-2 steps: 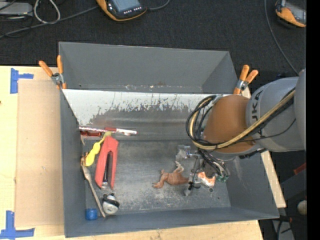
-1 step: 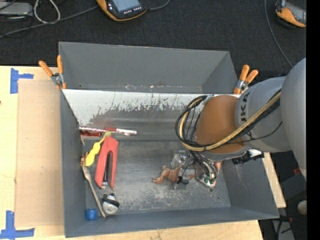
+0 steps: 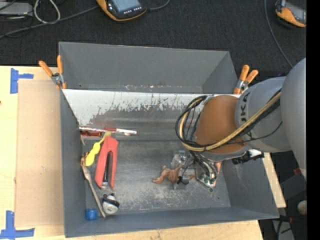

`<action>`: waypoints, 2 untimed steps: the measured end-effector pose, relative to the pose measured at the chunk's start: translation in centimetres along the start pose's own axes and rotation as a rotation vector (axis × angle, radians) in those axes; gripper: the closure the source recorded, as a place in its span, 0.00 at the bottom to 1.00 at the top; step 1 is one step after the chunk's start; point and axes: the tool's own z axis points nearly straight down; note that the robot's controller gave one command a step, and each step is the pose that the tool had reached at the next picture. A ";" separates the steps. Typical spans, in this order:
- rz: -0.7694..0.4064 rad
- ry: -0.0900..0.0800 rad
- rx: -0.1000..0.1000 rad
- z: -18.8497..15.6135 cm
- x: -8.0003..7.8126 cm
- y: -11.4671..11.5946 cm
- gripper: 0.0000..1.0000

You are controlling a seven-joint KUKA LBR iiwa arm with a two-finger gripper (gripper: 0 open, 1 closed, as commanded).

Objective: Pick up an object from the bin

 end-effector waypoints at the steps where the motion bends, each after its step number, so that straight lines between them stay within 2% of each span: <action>1: -0.040 0.005 0.001 -5.9 -0.2 -0.2 1.00; 2: -0.393 0.003 -0.001 -5.2 0.4 -2.3 1.00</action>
Offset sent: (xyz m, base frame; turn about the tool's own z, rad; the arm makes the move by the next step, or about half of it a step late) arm -0.0166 -0.0497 0.0003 -0.7754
